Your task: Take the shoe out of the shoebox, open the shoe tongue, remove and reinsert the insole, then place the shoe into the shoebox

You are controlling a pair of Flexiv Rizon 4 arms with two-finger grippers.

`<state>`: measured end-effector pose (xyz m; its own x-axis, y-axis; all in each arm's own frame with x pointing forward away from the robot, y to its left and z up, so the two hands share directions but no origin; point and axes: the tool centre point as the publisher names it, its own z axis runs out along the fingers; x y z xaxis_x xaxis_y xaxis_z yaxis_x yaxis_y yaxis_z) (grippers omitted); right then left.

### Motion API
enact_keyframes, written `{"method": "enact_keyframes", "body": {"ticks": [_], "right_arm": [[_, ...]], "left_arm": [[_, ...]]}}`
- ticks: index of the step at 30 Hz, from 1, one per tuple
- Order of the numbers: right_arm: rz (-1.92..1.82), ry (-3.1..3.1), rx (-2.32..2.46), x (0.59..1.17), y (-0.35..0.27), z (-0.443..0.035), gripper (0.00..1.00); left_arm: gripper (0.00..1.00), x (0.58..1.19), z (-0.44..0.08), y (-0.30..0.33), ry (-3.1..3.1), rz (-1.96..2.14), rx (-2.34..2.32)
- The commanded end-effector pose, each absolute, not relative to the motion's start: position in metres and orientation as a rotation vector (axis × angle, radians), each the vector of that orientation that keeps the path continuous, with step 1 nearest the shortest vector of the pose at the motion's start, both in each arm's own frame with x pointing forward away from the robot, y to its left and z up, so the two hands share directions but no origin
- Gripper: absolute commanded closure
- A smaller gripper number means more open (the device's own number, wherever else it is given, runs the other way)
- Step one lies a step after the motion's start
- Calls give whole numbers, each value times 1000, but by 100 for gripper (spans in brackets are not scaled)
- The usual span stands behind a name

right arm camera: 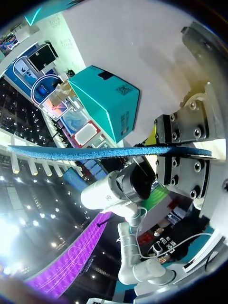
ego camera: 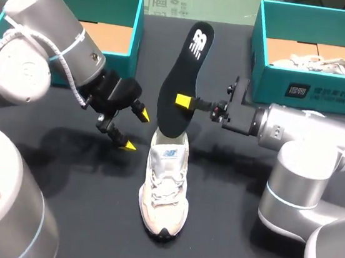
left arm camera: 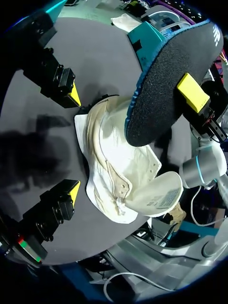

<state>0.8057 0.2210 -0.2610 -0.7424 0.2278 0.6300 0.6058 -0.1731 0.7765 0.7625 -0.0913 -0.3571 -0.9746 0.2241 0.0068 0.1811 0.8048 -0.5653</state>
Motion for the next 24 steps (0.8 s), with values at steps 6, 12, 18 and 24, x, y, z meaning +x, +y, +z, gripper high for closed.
{"method": "enact_keyframes", "body": {"ticks": [6, 12, 18, 24], "right_arm": [[-2029, -1809, -926, 807, 220, -268, 100], [-2049, -1797, -893, 808, 219, -269, 100], [-2063, -1775, -874, 809, 219, -270, 100], [-2072, -1774, -871, 808, 218, -270, 100]], "left_arm": [[0, 763, -362, -104, -2943, 832, -313], [0, 763, -363, -107, -2955, 825, -233], [0, 762, -365, -108, -2956, 815, -221], [0, 762, -365, -108, -2960, 812, -236]]}}
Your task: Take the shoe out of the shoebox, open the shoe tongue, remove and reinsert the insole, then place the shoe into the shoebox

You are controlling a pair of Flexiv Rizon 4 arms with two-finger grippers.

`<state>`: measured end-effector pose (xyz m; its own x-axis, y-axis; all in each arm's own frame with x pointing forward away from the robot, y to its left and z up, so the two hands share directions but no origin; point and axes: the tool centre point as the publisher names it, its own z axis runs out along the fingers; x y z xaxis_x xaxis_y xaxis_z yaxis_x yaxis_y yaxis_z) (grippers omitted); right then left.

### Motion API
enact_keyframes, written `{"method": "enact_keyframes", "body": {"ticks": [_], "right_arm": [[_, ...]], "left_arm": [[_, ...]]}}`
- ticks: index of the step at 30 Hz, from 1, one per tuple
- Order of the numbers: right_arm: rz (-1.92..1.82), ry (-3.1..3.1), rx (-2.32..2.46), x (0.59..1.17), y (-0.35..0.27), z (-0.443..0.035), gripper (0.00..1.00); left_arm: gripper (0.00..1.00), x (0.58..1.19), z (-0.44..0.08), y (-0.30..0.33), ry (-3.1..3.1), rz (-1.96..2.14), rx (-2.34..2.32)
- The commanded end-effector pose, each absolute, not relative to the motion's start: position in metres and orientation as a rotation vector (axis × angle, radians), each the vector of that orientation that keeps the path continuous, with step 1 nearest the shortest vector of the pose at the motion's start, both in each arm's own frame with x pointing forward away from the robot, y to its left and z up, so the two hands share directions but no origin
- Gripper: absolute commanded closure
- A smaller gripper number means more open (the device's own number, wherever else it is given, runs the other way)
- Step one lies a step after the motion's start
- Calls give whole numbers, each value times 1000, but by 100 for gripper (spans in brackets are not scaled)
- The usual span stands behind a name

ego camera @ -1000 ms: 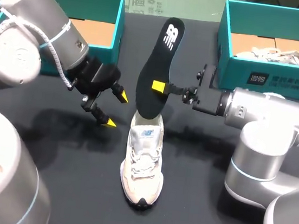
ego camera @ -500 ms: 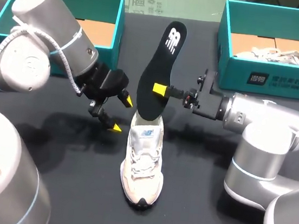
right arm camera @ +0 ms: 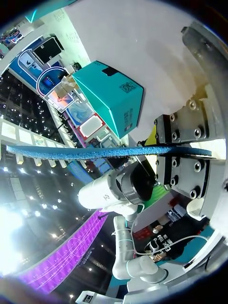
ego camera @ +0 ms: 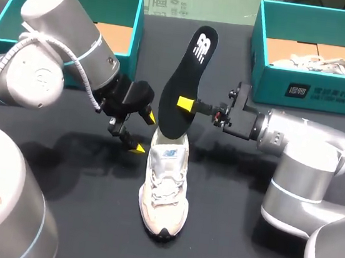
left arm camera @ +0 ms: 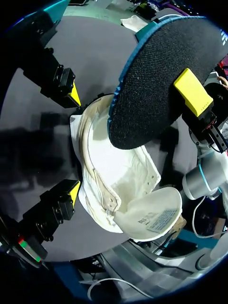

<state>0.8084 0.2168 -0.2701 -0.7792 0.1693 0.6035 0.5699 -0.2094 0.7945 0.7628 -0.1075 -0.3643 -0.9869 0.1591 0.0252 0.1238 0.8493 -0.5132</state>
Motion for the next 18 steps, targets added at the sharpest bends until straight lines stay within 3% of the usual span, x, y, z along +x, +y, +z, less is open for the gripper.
{"method": "enact_keyframes", "body": {"ticks": [1, 18], "right_arm": [[-2077, -1772, -869, 807, 218, -270, 100], [-2185, -1706, -717, 802, 217, -278, 100]], "left_arm": [[0, 761, -365, -107, -2960, 814, -244], [0, 759, -365, -106, -2938, 817, -295]]}}
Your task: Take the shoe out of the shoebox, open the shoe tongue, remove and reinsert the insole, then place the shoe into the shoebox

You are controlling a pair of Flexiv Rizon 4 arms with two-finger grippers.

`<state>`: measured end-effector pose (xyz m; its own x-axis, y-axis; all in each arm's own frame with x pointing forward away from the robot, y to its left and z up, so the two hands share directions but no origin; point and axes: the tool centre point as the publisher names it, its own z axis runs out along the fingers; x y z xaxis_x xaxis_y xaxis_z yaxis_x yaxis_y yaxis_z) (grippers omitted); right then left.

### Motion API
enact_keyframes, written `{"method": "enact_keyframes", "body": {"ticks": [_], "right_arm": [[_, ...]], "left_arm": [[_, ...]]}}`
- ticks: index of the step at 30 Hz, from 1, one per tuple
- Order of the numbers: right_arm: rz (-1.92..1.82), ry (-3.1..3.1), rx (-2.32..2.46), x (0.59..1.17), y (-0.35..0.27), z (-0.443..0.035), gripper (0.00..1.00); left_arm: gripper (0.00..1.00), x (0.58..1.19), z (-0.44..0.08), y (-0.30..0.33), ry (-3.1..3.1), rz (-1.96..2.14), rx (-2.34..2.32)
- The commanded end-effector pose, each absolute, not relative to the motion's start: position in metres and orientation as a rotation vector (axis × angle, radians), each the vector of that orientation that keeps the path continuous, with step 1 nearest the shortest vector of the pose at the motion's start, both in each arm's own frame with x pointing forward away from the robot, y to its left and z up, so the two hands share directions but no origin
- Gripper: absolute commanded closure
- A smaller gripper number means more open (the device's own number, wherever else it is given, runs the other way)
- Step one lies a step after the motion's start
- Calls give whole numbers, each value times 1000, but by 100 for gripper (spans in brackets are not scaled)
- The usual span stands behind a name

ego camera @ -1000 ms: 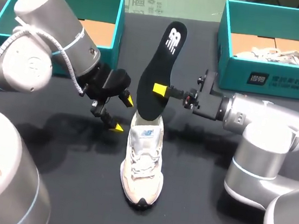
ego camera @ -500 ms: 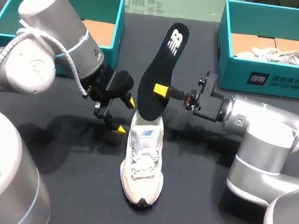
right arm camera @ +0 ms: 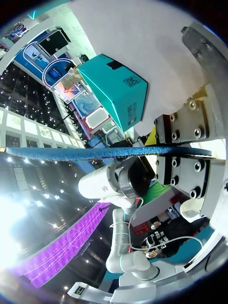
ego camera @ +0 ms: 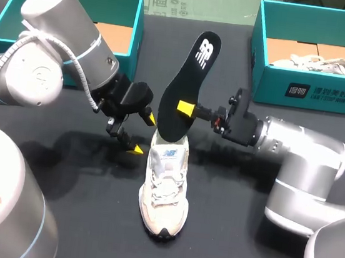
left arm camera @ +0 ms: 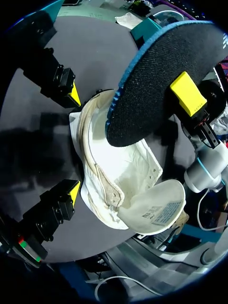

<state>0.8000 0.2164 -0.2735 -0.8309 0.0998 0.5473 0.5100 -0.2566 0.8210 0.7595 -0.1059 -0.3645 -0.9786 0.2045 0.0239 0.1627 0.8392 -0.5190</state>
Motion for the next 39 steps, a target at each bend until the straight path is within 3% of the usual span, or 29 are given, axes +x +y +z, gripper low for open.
{"method": "enact_keyframes", "body": {"ticks": [1, 39], "right_arm": [[-2190, -1704, -711, 802, 218, -278, 100], [-2044, -1814, -687, 785, 225, -310, 100]], "left_arm": [[0, 759, -365, -106, -2938, 817, -295], [0, 759, -365, -106, -2938, 817, -295]]}}
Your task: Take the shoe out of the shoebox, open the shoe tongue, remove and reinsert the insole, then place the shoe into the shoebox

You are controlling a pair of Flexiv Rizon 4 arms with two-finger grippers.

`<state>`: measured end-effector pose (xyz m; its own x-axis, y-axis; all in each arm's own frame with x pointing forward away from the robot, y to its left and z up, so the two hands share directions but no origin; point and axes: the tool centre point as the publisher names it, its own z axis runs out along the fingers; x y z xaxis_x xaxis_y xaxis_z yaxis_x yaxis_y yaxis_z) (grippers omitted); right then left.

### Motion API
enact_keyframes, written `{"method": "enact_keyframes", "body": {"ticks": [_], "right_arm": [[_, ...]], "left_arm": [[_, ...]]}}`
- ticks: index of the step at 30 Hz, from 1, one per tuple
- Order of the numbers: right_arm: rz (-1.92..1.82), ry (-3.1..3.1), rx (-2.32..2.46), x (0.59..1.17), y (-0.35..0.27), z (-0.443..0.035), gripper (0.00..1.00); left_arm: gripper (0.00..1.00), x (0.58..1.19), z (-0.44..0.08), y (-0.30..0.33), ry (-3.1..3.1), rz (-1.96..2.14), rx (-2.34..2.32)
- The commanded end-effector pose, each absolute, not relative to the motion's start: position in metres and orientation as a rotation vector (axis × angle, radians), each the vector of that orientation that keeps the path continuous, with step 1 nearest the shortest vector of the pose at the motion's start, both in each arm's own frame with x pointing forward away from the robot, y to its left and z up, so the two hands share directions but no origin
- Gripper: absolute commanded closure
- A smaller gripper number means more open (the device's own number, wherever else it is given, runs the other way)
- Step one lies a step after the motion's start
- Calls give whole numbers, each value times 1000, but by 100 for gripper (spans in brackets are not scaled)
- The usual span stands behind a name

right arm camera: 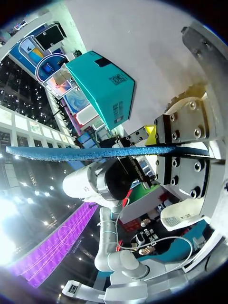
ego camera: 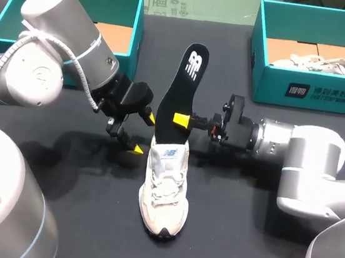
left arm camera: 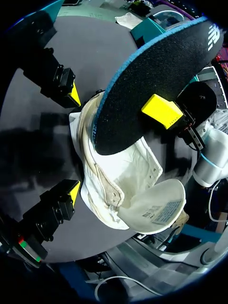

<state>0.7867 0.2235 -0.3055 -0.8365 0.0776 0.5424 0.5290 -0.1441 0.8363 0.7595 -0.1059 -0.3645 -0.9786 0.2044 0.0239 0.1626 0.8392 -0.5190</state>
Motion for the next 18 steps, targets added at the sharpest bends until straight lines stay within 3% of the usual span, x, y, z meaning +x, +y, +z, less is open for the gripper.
{"method": "enact_keyframes", "body": {"ticks": [1, 18], "right_arm": [[-2038, -1812, -688, 783, 225, -312, 100], [-1941, -1835, -711, 775, 227, -321, 100]], "left_arm": [[0, 759, -365, -106, -2938, 817, -295], [0, 759, -365, -106, -2938, 817, -295]]}}
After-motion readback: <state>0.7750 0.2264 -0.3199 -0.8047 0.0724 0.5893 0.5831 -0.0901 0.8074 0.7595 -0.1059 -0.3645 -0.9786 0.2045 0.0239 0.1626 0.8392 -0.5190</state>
